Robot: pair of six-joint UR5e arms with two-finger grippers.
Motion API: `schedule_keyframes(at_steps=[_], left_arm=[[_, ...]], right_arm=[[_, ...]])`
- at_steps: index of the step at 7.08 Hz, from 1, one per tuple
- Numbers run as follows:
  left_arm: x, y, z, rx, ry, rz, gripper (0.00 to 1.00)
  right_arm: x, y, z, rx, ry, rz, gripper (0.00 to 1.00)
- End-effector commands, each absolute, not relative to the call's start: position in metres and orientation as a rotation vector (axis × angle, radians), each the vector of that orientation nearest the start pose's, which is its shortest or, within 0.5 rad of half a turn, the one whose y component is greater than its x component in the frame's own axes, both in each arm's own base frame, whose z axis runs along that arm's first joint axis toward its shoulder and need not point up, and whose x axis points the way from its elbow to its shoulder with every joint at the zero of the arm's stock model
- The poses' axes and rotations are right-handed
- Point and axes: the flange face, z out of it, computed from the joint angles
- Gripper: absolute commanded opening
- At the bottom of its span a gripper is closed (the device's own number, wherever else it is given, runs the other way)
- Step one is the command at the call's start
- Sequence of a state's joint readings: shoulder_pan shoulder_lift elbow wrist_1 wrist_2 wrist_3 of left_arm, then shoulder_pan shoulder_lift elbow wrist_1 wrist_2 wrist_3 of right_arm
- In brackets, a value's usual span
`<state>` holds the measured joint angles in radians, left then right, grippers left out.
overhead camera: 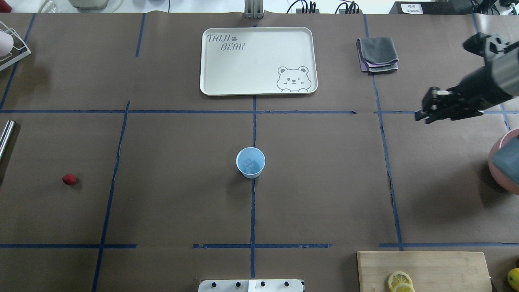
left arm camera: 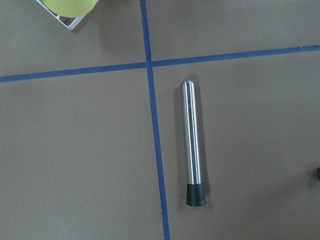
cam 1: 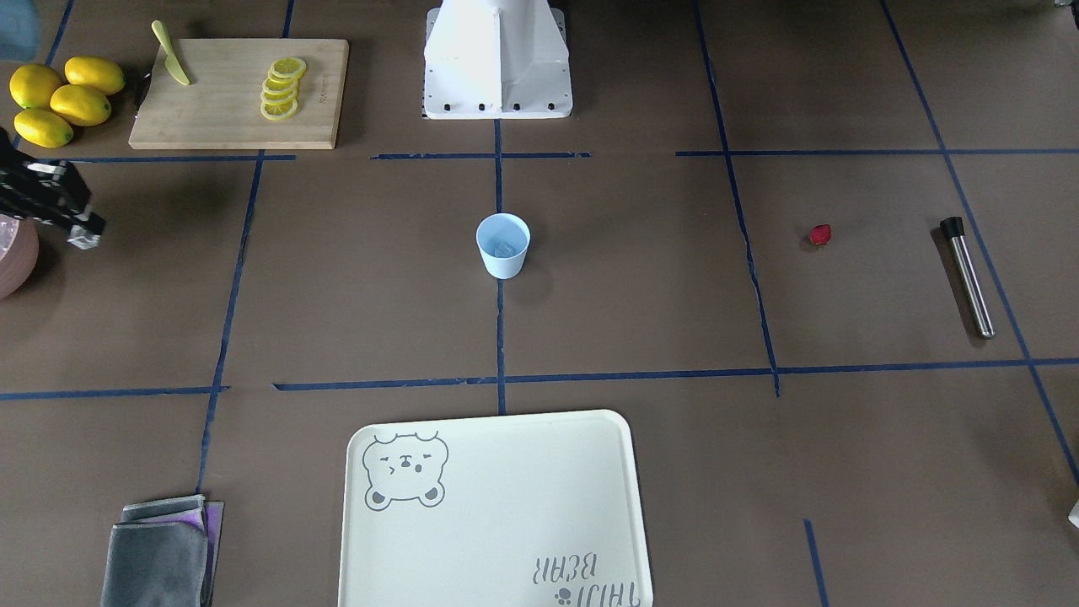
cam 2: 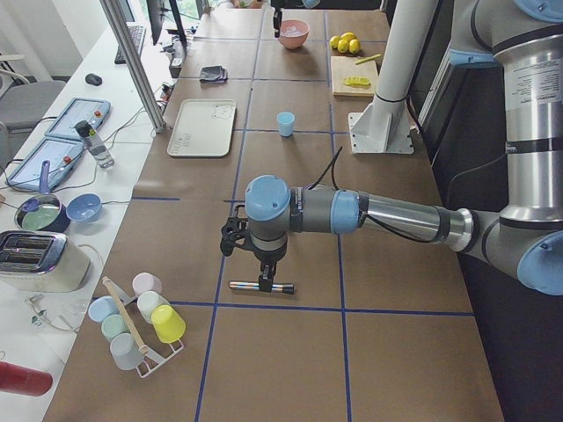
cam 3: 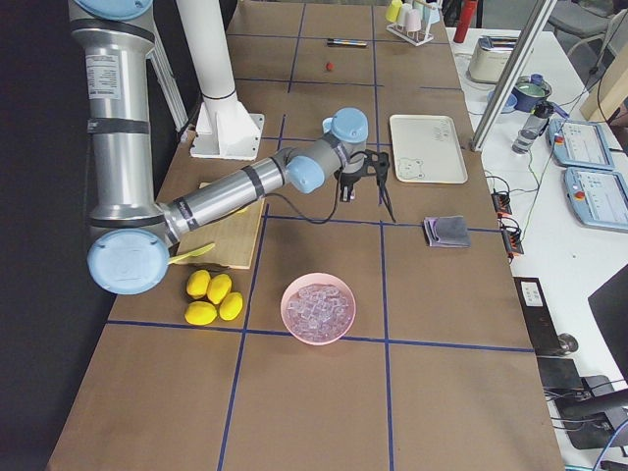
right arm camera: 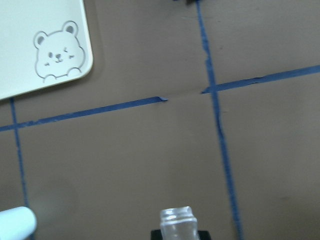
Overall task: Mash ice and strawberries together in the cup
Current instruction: 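Carry the ice cube with the right gripper to the blue cup and release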
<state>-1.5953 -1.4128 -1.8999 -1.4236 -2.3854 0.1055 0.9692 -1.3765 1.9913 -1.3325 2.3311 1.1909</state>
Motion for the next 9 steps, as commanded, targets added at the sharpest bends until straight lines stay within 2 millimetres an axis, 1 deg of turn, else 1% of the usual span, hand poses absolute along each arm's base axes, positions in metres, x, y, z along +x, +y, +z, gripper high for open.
schedule_keyframes(at_steps=[1, 2, 3, 4, 5, 6, 7, 8, 9], left_arm=[[-0.071, -0.419, 0.582, 0.074, 0.812, 0.085, 1.0], [-0.071, -0.419, 0.582, 0.074, 0.812, 0.085, 1.0], [-0.071, -0.419, 0.581, 0.076, 0.812, 0.085, 1.0], [-0.071, -0.419, 0.581, 0.076, 0.812, 0.085, 1.0], [-0.071, -0.419, 0.582, 0.074, 0.812, 0.085, 1.0], [-0.071, -0.419, 0.582, 0.074, 0.812, 0.085, 1.0], [-0.071, -0.419, 0.582, 0.073, 0.812, 0.084, 1.0], [-0.071, -0.419, 0.583, 0.073, 0.812, 0.084, 1.0], [-0.071, -0.419, 0.583, 0.07, 0.812, 0.084, 1.0]], right_arm=[[-0.378, -0.45, 0.225, -0.105, -1.119, 0.34, 0.0], [-0.431, -0.442, 0.198, -0.126, -1.12, 0.393, 0.0], [-0.48, -0.426, 0.182, -0.111, -1.112, 0.414, 0.0], [-0.513, -0.416, 0.167, -0.099, -1.11, 0.443, 0.0], [-0.529, -0.413, 0.156, -0.111, -1.111, 0.442, 0.0], [-0.537, -0.407, 0.158, -0.118, -1.104, 0.431, 0.01], [-0.547, -0.395, 0.162, -0.11, -1.097, 0.423, 0.03], [-0.551, -0.389, 0.162, -0.109, -1.095, 0.416, 0.06], [-0.553, -0.386, 0.163, -0.111, -1.093, 0.411, 0.24]])
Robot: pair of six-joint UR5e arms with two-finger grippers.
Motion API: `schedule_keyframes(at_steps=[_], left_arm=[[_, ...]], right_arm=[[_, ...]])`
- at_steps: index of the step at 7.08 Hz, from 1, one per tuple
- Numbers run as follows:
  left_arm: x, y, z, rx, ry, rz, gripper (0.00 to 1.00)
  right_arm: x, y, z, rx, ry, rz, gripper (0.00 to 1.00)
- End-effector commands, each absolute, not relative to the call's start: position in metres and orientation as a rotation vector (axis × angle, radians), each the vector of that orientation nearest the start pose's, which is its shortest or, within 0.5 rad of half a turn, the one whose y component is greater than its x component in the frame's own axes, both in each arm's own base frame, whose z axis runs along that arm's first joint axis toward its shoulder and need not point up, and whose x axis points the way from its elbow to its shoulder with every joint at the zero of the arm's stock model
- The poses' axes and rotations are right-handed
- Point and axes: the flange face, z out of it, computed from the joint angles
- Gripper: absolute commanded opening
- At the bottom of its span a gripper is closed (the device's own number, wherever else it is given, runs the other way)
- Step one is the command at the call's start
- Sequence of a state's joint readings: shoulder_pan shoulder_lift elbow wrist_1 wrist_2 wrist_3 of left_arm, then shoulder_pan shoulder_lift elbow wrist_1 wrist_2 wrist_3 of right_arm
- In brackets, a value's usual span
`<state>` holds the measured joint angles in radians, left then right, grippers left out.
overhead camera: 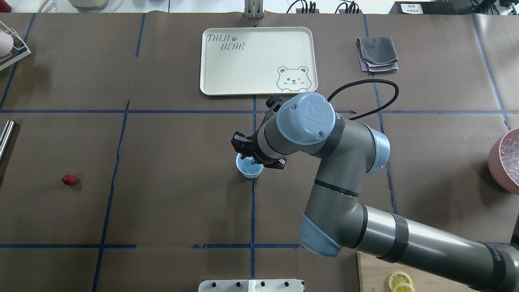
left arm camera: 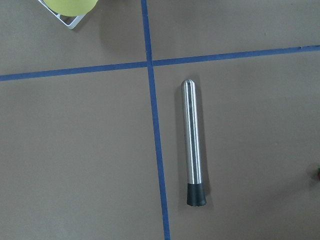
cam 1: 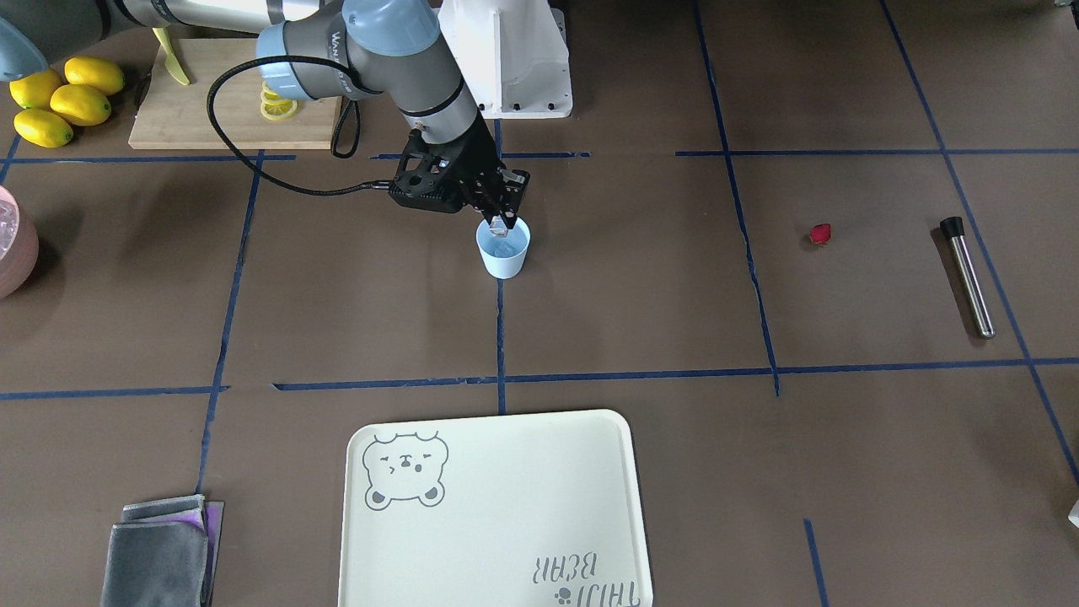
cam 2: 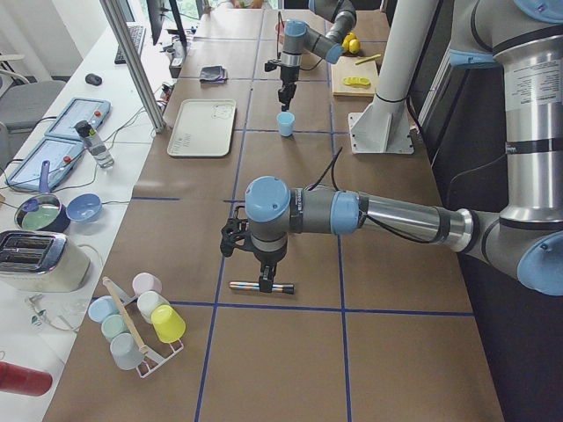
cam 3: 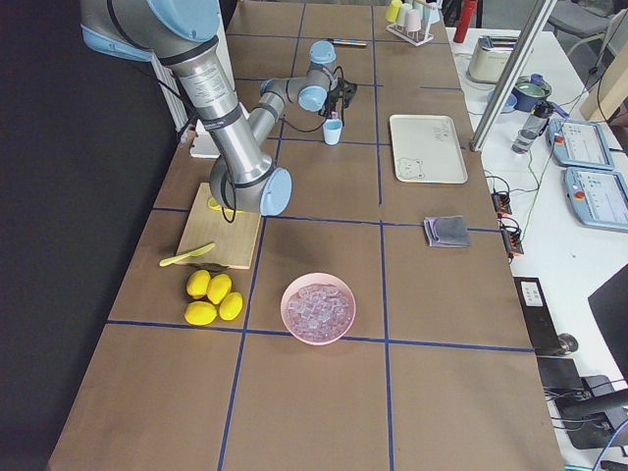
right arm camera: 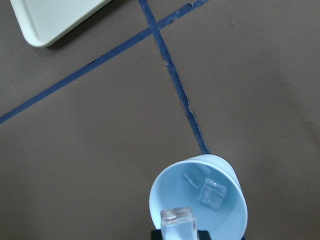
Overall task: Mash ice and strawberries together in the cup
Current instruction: 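Carry the ice cube with the right gripper to the blue cup and release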
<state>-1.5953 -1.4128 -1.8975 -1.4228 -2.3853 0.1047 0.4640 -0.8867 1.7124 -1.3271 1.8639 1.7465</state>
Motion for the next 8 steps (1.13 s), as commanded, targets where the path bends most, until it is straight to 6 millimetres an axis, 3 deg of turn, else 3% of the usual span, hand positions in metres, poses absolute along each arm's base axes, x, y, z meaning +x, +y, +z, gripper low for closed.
schedule_keyframes(at_steps=[1, 2, 4, 5, 6, 7, 8], left_arm=[[-0.071, -0.419, 0.583, 0.071, 0.812, 0.086, 1.0], [-0.071, -0.419, 0.583, 0.073, 0.812, 0.087, 1.0], [-0.071, -0.419, 0.583, 0.073, 0.812, 0.087, 1.0], [-0.07, -0.419, 0.582, 0.072, 0.813, 0.086, 1.0], [-0.064, -0.421, 0.582, 0.065, 0.86, 0.086, 1.0], [-0.048, -0.425, 0.571, 0.085, 0.929, 0.104, 1.0], [-0.019, -0.43, 0.56, 0.059, 0.94, 0.097, 1.0]], right_arm=[[-0.554, -0.386, 0.163, -0.111, -1.093, 0.414, 0.63], [-0.554, -0.386, 0.164, -0.111, -1.09, 0.415, 0.78], [-0.553, -0.388, 0.165, -0.11, -1.09, 0.418, 0.79], [-0.541, -0.399, 0.164, -0.101, -1.093, 0.432, 1.0], [-0.501, -0.414, 0.187, -0.111, -1.088, 0.454, 0.99], [-0.44, -0.428, 0.22, -0.134, -1.084, 0.446, 0.99], [-0.386, -0.436, 0.257, -0.12, -1.065, 0.387, 0.99]])
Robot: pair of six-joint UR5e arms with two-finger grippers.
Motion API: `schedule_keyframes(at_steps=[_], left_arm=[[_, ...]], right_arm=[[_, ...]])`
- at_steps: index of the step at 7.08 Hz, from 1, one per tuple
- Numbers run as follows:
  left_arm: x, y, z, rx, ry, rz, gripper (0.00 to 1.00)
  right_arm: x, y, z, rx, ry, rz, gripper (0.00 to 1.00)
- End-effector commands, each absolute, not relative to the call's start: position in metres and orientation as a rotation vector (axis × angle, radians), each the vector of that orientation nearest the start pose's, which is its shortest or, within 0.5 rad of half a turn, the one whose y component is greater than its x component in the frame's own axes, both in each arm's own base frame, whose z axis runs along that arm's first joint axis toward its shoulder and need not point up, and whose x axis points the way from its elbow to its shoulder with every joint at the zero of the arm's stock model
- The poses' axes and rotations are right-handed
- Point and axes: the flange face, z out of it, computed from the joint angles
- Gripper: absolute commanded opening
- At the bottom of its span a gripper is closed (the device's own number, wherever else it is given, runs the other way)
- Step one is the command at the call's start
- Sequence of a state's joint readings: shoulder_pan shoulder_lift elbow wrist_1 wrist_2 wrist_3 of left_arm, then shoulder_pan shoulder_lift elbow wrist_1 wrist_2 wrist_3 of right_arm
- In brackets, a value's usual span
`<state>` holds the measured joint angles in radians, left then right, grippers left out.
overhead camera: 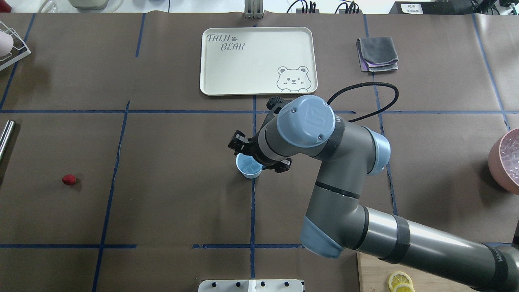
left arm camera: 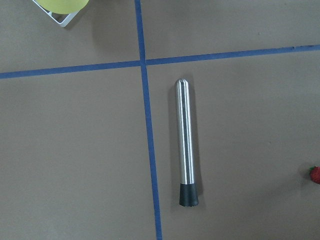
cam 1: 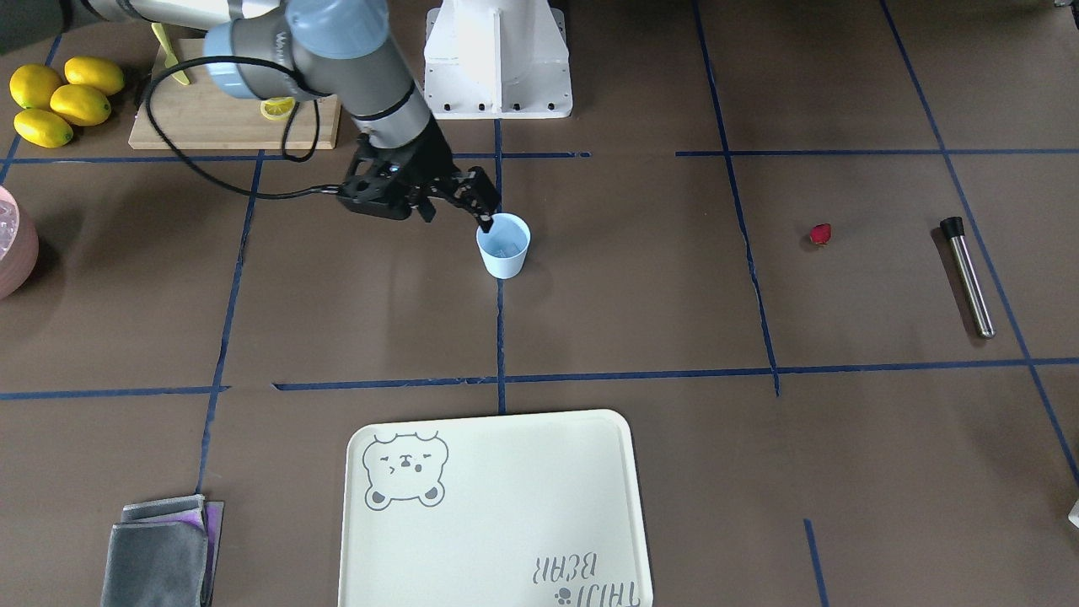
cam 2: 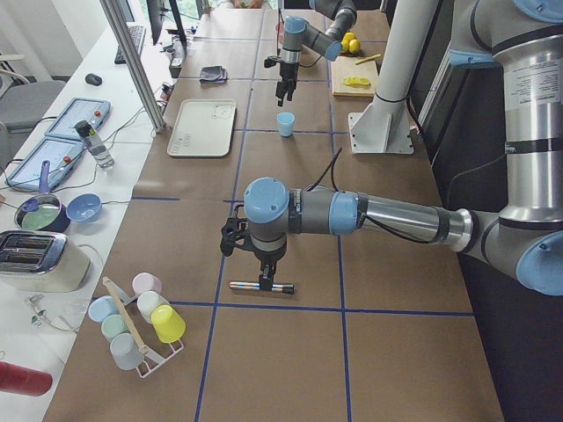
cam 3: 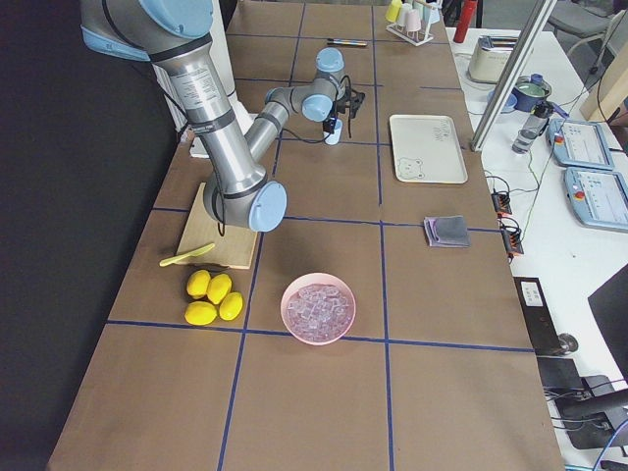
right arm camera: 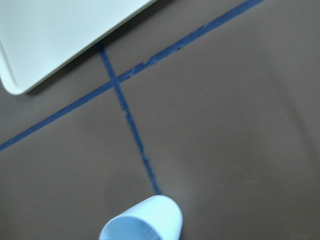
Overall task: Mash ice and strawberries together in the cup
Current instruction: 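Carry the ice cube with the right gripper to the blue cup and release, then withdraw the right gripper toward the bowl while the left gripper reaches for the strawberry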
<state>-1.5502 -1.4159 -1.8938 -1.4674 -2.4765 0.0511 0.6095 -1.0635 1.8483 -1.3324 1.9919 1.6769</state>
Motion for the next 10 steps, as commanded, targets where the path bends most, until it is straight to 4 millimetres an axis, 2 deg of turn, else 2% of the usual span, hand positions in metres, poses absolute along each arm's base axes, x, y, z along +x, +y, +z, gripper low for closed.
schedule_keyframes(at_steps=[1, 2, 3, 4, 5, 6, 7, 8, 9, 10], left_arm=[[0.013, -0.437, 0.544, 0.076, 0.953, 0.081, 1.0], [0.056, -0.438, 0.529, 0.076, 0.973, 0.051, 1.0], [0.116, -0.433, 0.525, 0.066, 0.958, 0.141, 1.0], [0.148, -0.428, 0.523, 0.069, 0.893, 0.11, 1.0], [0.183, -0.416, 0.527, 0.051, 0.904, 0.135, 1.0], [0.209, -0.41, 0.538, 0.047, 0.875, 0.114, 1.0], [0.241, -0.4, 0.533, 0.05, 0.869, 0.058, 1.0], [0.265, -0.396, 0.532, 0.058, 0.861, 0.076, 1.0], [0.29, -0.397, 0.538, 0.108, 0.81, 0.093, 1.0], [0.301, -0.397, 0.541, 0.118, 0.792, 0.103, 1.0]], right_arm=[[-0.341, -0.442, 0.3, -0.101, -1.025, 0.363, 0.99], [-0.285, -0.44, 0.34, -0.069, -0.993, 0.308, 0.99], [-0.227, -0.441, 0.386, -0.042, -0.964, 0.239, 0.99], [-0.171, -0.443, 0.423, -0.018, -0.953, 0.183, 0.99], [-0.133, -0.438, 0.452, 0.015, -0.927, 0.151, 0.99], [-0.102, -0.429, 0.475, 0.034, -0.904, 0.139, 0.99], [-0.069, -0.42, 0.501, 0.061, -0.889, 0.098, 1.0], [-0.055, -0.419, 0.522, 0.072, -0.87, 0.068, 1.0], [-0.049, -0.421, 0.534, 0.077, -0.86, 0.051, 0.99], [-0.049, -0.422, 0.534, 0.079, -0.859, 0.049, 1.0]])
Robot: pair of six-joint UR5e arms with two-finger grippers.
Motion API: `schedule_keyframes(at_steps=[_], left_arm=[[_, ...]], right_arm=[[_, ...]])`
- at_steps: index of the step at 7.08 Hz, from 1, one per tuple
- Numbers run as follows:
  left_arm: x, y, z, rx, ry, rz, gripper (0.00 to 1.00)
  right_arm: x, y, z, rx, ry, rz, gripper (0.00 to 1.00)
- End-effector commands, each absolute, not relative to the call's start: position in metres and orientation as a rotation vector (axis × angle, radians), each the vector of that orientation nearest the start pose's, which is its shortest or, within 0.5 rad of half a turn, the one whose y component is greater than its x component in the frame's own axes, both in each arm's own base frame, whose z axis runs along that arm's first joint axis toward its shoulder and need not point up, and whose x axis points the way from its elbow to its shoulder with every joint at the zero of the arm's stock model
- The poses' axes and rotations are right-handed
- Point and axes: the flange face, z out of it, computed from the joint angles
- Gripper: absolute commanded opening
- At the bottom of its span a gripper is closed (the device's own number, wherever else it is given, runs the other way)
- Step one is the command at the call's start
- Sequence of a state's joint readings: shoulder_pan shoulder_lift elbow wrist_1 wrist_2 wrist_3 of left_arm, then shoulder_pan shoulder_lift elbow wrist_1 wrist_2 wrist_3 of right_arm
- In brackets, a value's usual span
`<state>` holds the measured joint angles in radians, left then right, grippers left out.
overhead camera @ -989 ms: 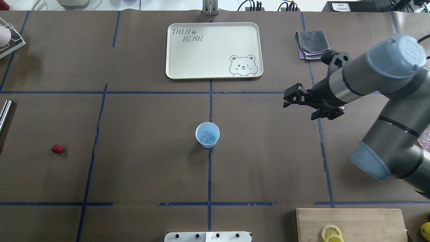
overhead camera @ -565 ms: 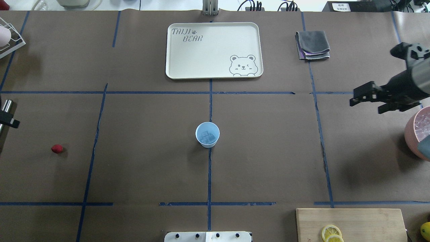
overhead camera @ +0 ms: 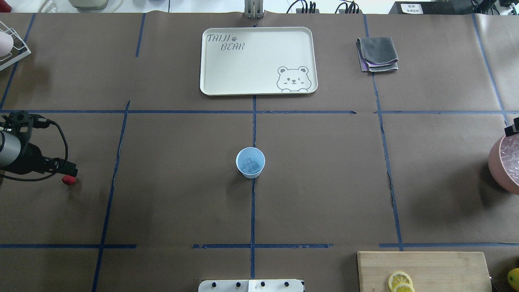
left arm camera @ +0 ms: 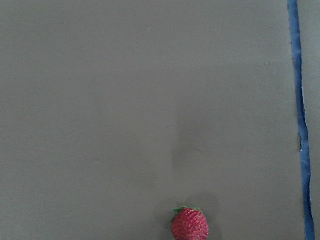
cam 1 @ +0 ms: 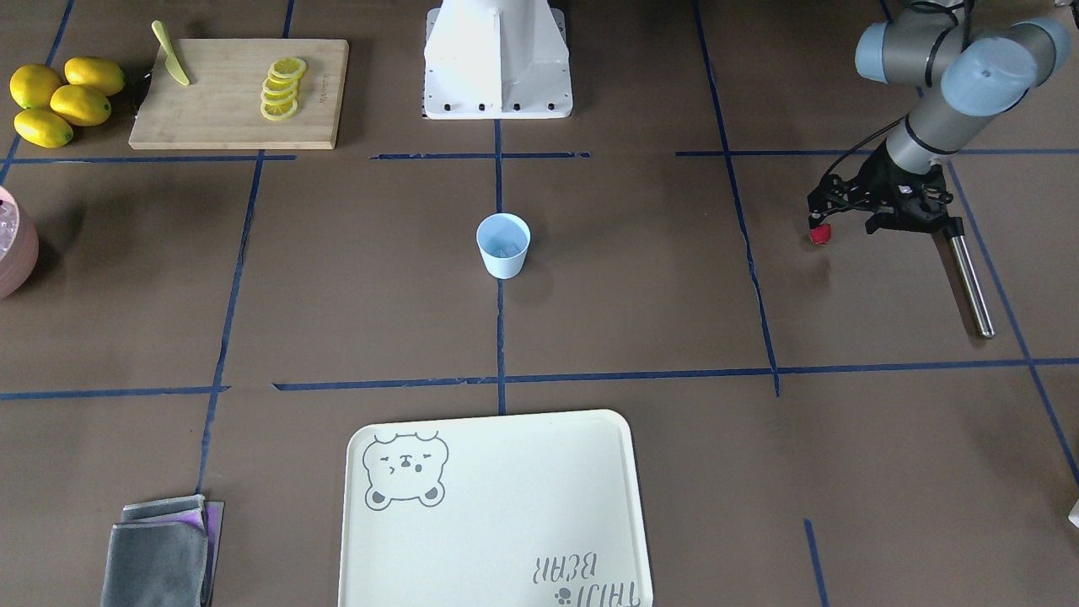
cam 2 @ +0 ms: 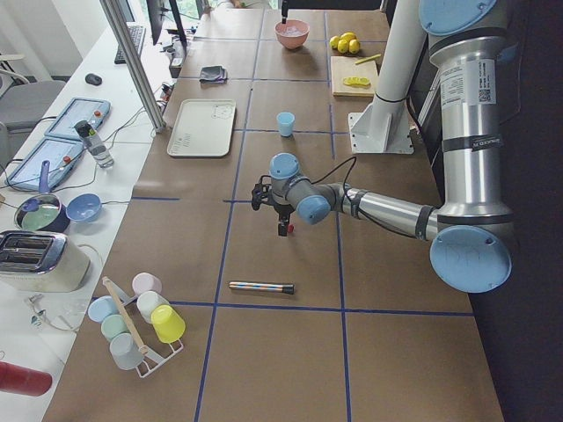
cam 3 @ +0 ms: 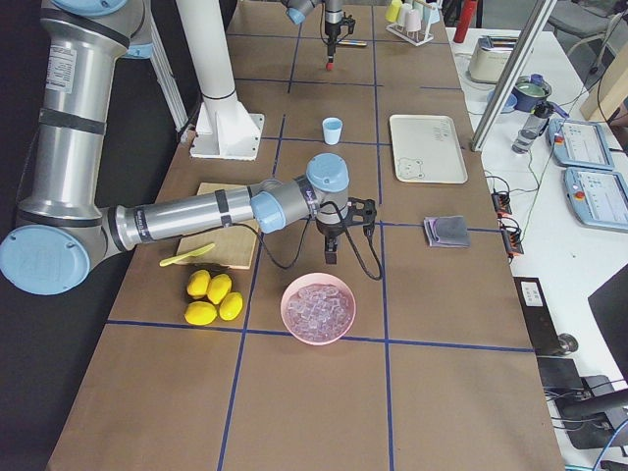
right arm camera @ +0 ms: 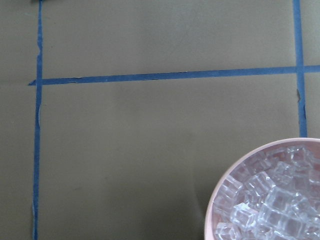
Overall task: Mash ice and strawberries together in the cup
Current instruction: 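Grasp the red strawberry with the left gripper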
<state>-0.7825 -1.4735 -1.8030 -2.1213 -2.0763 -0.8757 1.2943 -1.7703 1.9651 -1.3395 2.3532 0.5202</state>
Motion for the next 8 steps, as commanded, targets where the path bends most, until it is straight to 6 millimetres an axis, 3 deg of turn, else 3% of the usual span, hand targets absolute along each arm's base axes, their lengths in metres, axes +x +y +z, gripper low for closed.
schedule_keyframes(at_steps=[1, 7, 8], left_arm=[[0.3008, -0.3956, 0.5445, 0.114, 0.787, 0.105, 1.0], [0.2992, -0.3925, 0.5522, 0.095, 0.778, 0.097, 0.93], [0.2997, -0.3926, 0.5506, 0.094, 0.782, 0.098, 0.85]], right_arm=[[-0.0487, -0.4226, 0.533, 0.083, -0.859, 0.048, 1.0], [-0.0496, -0.4257, 0.5312, 0.09, -0.853, 0.047, 1.0], [-0.0496, -0.4258, 0.5321, 0.089, -0.852, 0.048, 1.0]])
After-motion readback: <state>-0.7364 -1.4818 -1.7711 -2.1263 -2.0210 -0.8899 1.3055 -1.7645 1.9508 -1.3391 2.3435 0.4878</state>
